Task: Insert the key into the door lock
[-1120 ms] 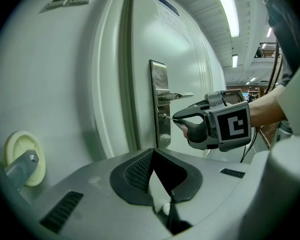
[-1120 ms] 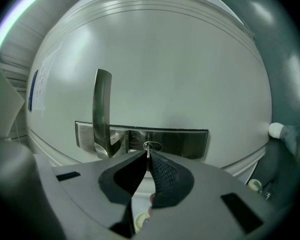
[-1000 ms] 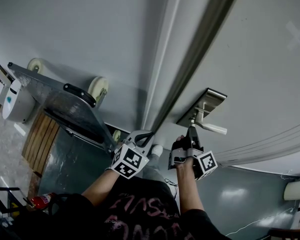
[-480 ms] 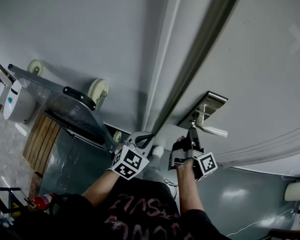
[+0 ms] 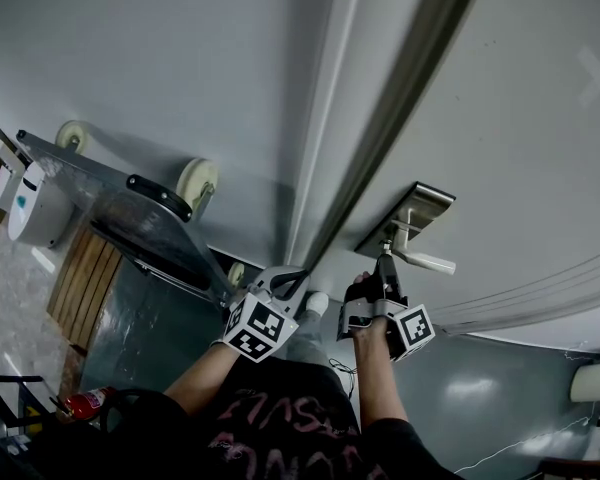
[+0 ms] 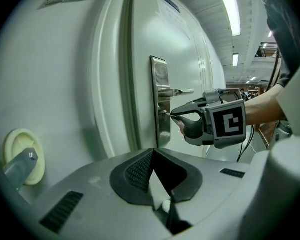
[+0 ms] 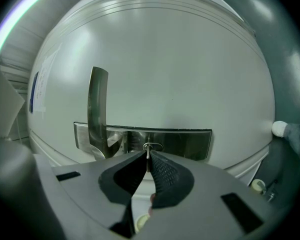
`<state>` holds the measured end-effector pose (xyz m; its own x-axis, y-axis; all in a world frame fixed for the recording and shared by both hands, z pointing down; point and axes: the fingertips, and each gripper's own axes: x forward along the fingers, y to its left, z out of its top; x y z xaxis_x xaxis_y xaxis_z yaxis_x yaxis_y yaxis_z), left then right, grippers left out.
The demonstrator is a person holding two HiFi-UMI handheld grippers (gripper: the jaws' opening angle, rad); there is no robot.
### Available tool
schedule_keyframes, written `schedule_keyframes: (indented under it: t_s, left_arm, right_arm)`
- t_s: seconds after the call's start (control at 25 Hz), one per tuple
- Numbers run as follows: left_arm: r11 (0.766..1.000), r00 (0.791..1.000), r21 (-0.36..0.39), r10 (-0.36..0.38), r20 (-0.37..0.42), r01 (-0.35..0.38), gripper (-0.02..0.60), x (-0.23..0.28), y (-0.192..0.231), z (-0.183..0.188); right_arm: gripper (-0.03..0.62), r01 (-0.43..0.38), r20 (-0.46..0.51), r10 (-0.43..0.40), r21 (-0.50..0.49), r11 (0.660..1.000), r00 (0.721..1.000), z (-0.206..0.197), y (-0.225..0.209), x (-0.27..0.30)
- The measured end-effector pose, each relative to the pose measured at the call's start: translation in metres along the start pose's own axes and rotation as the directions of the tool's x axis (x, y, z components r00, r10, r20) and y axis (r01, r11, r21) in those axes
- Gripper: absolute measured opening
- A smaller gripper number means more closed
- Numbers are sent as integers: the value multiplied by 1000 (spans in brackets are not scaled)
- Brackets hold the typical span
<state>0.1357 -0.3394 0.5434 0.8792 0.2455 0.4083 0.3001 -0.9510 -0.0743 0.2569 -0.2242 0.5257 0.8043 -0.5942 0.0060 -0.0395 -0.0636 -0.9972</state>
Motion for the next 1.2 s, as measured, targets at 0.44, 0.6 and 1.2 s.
schedule_keyframes:
  t_s: [0.44, 0.6, 1.2]
  left_arm:
    - [1000, 1000, -2, 8, 25, -8, 12, -10, -3, 4]
    - [1000, 999, -12, 21, 30, -21, 12, -19, -2, 1]
    - [998, 998, -50, 45, 34, -44, 12, -53, -10, -14]
  right_arm:
    - [80, 8, 3, -8, -3, 1000, 1000, 1, -1, 0]
    - [78, 13, 4, -13, -10, 1000, 1000, 1, -1, 0]
    - [89, 23, -31, -24, -30, 999, 999, 1, 2, -1]
